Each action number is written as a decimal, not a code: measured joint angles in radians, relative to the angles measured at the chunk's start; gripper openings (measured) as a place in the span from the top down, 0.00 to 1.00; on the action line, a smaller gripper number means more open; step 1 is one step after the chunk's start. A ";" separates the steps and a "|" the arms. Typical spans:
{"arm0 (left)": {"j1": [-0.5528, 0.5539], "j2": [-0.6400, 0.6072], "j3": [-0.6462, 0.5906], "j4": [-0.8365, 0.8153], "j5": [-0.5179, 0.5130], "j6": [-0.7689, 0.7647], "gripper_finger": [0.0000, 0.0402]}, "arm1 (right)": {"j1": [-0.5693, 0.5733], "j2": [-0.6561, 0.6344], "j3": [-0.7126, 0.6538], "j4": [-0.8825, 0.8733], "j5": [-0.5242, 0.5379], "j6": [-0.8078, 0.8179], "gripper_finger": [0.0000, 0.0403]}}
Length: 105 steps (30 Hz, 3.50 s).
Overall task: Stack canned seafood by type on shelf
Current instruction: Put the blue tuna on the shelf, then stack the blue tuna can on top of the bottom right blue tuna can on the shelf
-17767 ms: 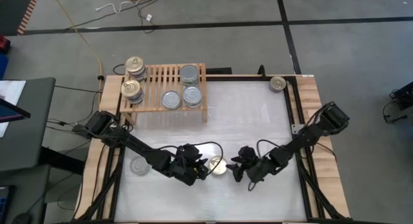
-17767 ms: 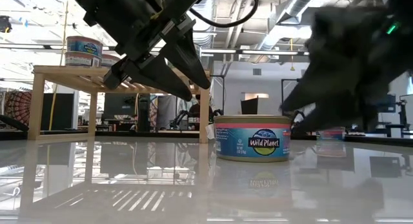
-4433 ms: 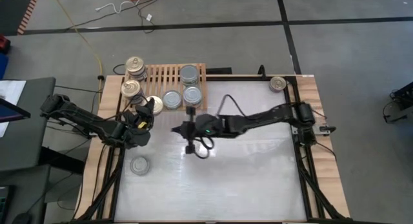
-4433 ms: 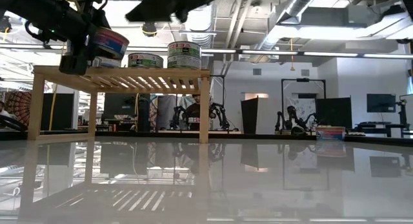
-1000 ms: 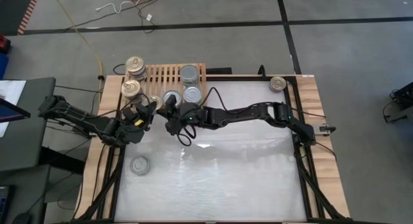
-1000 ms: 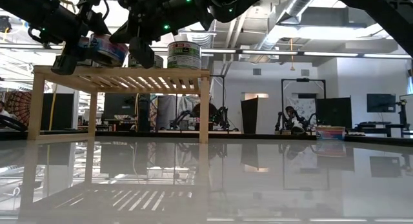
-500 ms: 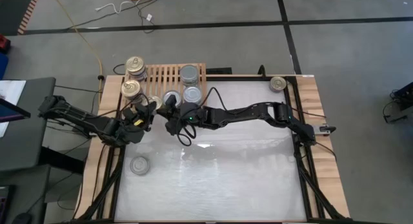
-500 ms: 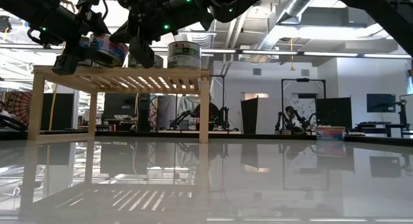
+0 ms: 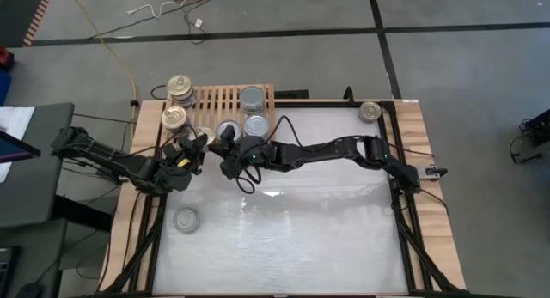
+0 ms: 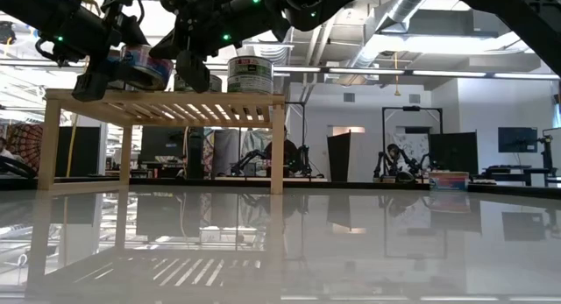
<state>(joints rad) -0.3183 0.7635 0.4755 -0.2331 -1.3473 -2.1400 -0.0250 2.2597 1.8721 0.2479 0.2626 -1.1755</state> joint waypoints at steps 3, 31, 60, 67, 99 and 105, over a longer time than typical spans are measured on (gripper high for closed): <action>0.000 0.000 0.000 0.001 0.000 0.039 0.52 | 0.000 0.000 0.000 0.000 0.000 0.000 0.95; -0.002 0.000 0.000 -0.002 0.008 -0.070 0.23 | 0.005 0.000 0.000 -0.001 0.000 0.031 0.95; -0.052 0.000 0.000 0.074 0.039 -0.061 0.20 | -0.018 0.019 0.000 0.022 -0.014 0.050 0.95; -0.116 0.000 0.000 0.102 0.020 -0.072 0.20 | -0.010 0.019 0.000 0.018 -0.006 0.053 0.95; -0.181 0.002 0.000 -0.087 0.254 0.334 0.20 | 0.135 -0.199 -0.391 -0.625 0.205 1.005 0.96; -0.152 0.002 0.000 -0.224 0.248 0.576 0.20 | 0.173 -0.467 -0.809 -0.376 0.215 1.157 0.96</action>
<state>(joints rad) -0.4703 0.7656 0.4751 -0.4576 -1.0995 -1.5638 0.1480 1.7926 1.0631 -0.1277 0.4774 -0.0186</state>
